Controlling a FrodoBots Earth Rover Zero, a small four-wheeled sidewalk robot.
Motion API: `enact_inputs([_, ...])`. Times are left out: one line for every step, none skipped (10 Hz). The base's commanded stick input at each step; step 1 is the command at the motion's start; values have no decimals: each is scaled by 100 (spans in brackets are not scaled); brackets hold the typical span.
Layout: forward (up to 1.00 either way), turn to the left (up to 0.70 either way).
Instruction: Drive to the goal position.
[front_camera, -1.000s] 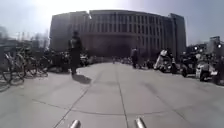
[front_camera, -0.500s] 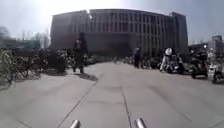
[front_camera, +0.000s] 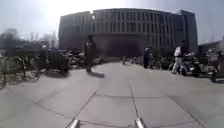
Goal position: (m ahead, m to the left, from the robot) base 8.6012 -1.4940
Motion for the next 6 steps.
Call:
enact_inputs([100,0])
enact_inputs([100,0])
enact_inputs([100,-3])
enact_inputs([100,-15])
enact_inputs([100,-27])
enact_inputs([100,-27])
